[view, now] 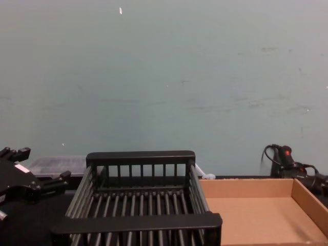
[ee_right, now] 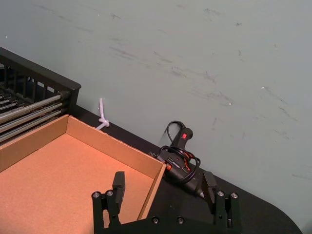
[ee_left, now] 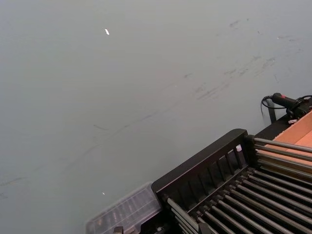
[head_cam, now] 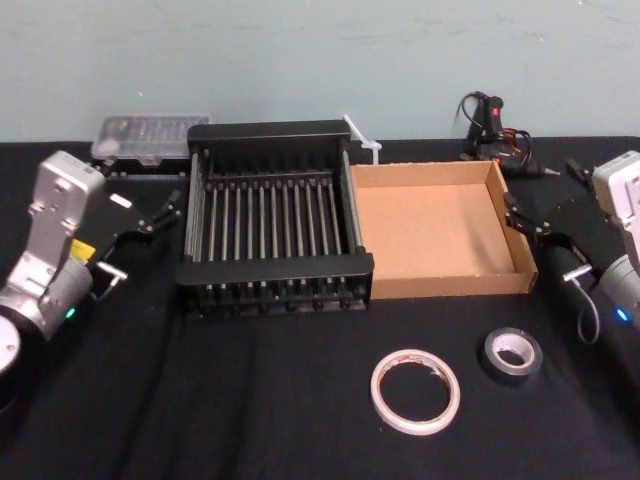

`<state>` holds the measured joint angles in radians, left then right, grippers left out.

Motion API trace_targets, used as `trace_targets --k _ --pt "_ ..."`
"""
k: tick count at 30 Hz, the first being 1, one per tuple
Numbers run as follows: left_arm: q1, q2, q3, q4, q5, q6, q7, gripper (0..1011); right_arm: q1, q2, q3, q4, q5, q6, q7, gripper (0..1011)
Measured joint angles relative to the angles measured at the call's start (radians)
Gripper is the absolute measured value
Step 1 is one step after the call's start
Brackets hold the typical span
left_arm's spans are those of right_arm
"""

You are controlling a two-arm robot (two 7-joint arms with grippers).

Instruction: Pick up the white tape and place it into the black box , Pick up the silver tape and place it into the brown box.

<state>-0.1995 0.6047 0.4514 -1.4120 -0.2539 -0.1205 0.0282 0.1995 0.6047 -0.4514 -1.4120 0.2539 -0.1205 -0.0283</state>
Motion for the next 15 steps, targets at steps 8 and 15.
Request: trace_targets --k 8,15 --pt "0.000 0.000 0.000 0.000 0.000 0.000 0.000 1001 -0.003 -0.003 0.009 -0.003 0.000 0.000 0.008 1002" --pt "0.000 0.000 0.000 0.000 0.000 0.000 0.000 1001 -0.023 0.001 0.037 -0.039 -0.003 0.002 0.023 1002"
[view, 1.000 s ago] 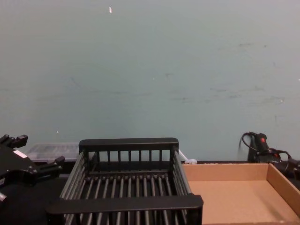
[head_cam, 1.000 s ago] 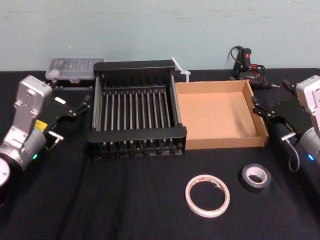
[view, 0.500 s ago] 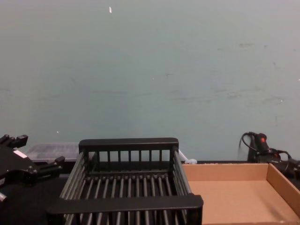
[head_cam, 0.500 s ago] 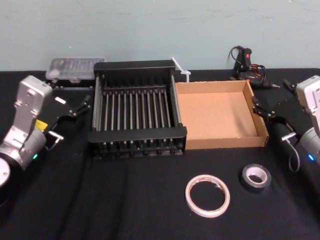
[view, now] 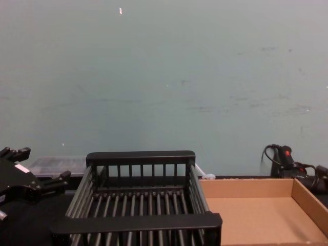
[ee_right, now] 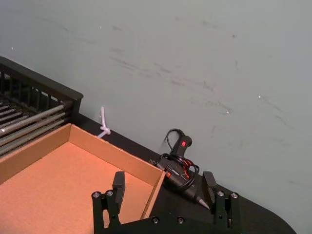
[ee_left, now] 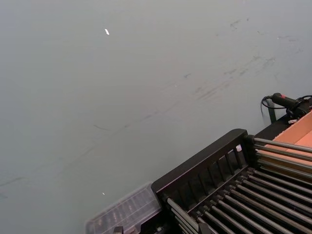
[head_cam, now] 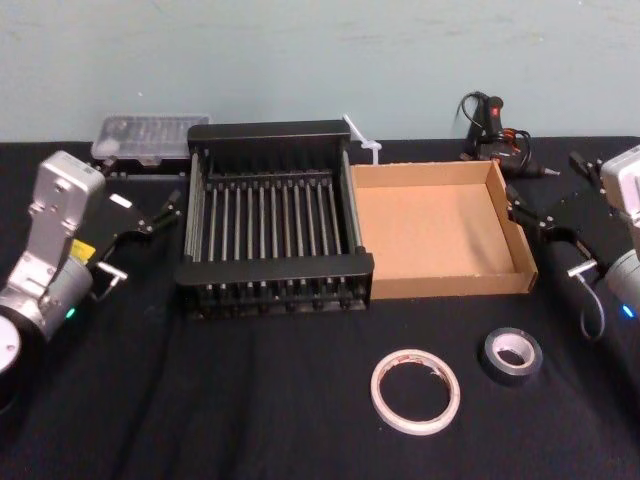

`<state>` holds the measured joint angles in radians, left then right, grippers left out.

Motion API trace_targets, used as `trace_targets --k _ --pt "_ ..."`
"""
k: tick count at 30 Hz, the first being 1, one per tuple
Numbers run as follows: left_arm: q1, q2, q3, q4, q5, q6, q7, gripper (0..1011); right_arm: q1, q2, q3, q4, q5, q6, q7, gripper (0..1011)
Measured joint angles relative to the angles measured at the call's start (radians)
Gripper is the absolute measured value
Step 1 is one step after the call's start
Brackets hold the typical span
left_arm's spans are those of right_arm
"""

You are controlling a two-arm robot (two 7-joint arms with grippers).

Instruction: Pick up the white tape and place it into the black box , Pick up the silver tape and place it into the brown box.

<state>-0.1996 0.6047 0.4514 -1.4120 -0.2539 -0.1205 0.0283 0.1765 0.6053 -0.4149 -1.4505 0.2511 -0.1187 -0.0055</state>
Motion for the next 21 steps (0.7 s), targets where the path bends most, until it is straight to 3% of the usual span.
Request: trace_targets --k 9,21 --pt "0.000 0.000 0.000 0.000 0.000 0.000 0.000 1002 -0.061 0.030 0.047 -0.092 0.021 0.027 0.023 1002" --pt "0.000 0.000 0.000 0.000 0.000 0.000 0.000 1001 -0.214 0.111 0.169 -0.272 0.117 0.091 0.078 1002"
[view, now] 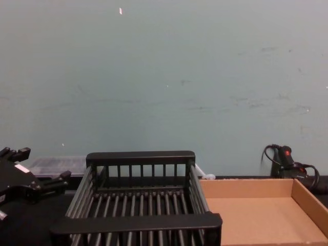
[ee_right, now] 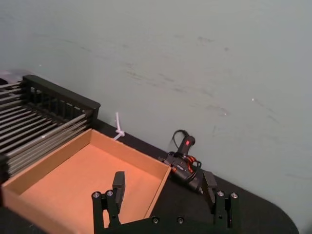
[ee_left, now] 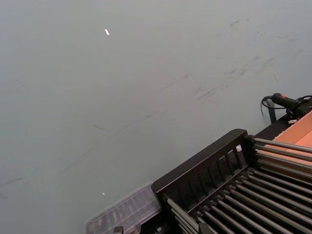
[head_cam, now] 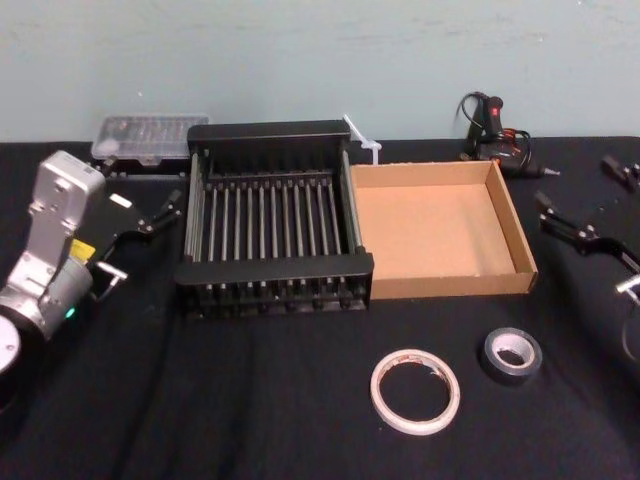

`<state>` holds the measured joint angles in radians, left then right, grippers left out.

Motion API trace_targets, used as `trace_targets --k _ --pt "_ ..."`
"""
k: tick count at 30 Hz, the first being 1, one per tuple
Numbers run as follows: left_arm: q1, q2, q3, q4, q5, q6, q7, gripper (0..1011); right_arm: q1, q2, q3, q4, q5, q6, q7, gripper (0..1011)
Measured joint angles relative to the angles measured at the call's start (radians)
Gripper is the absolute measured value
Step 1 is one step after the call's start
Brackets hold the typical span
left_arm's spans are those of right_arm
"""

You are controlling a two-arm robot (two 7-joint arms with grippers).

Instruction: Pick up the white tape and place it into the black box , Pick up the silver tape and place it into the brown box.

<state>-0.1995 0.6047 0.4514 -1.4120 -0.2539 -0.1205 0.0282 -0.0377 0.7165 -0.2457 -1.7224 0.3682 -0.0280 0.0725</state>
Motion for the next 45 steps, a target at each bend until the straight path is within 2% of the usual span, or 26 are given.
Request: trace_targets --k 13,22,33,45 --pt "0.000 0.000 0.000 0.000 0.000 0.000 0.000 1001 -0.187 0.059 0.125 -0.139 0.095 0.072 0.044 1002" --pt "0.000 0.000 0.000 0.000 0.000 0.000 0.000 1001 -0.283 0.073 0.168 -0.202 0.144 0.146 0.082 1002" --pt "0.000 0.000 0.000 0.000 0.000 0.000 0.000 1001 -0.320 0.070 0.157 -0.204 0.128 0.212 0.104 1002" --pt "0.000 0.000 0.000 0.000 0.000 0.000 0.000 1001 -0.280 0.039 0.131 -0.154 0.105 0.257 0.139 1002"
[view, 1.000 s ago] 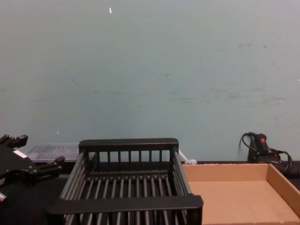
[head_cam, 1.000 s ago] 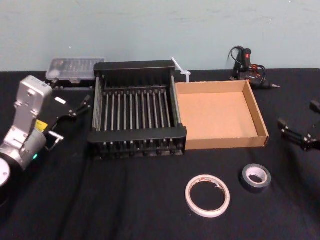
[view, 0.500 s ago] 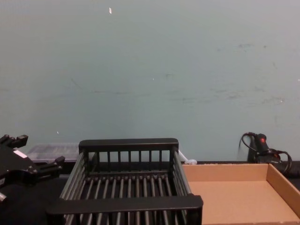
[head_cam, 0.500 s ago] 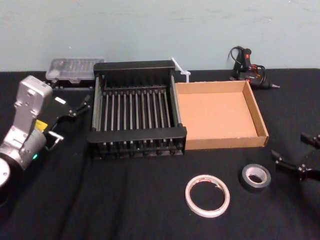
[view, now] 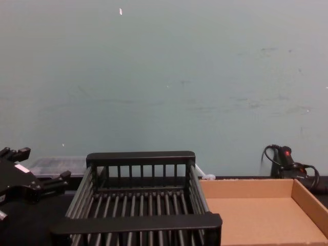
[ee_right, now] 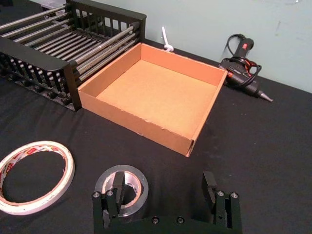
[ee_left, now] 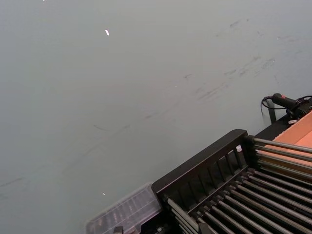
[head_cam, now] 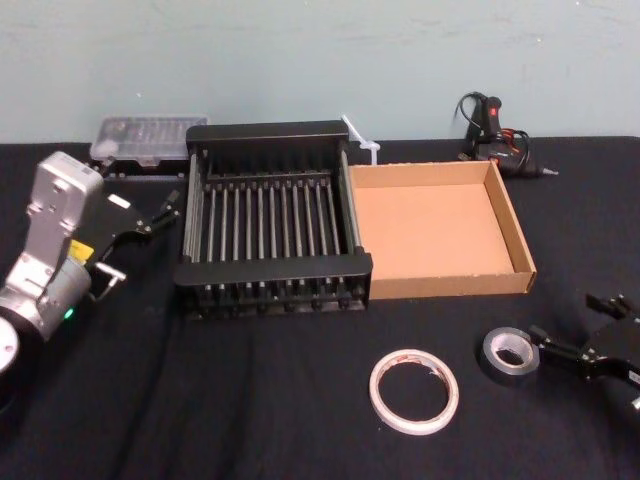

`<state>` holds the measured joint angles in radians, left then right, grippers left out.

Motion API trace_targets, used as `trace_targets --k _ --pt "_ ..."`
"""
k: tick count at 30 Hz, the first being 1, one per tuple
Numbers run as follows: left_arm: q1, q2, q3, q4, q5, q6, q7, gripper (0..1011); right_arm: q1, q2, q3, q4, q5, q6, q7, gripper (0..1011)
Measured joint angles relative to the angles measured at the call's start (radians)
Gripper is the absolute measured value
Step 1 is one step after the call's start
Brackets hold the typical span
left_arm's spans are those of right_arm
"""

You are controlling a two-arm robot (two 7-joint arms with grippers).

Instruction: Pick up the white tape and place it into the black box , Pick up the silver tape and place it into the brown box.

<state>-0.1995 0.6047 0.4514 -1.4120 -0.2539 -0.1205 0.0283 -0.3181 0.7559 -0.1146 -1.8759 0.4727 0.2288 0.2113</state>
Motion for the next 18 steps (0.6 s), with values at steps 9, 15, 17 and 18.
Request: trace_targets --k 9,15,17,18 --pt "0.000 0.000 0.000 0.000 0.000 0.000 0.000 1001 0.054 -0.037 -0.021 0.045 -0.011 0.037 0.035 1002" --pt "0.000 0.000 0.000 0.000 0.000 0.000 0.000 1001 0.073 -0.053 -0.028 0.062 -0.018 0.054 0.052 1002" --pt "0.000 0.000 0.000 0.000 0.000 0.000 0.000 1001 0.080 -0.060 -0.031 0.069 -0.022 0.063 0.059 1002" --pt "0.000 0.000 0.000 0.000 0.000 0.000 0.000 1001 0.084 -0.064 -0.032 0.075 -0.025 0.067 0.062 1002"
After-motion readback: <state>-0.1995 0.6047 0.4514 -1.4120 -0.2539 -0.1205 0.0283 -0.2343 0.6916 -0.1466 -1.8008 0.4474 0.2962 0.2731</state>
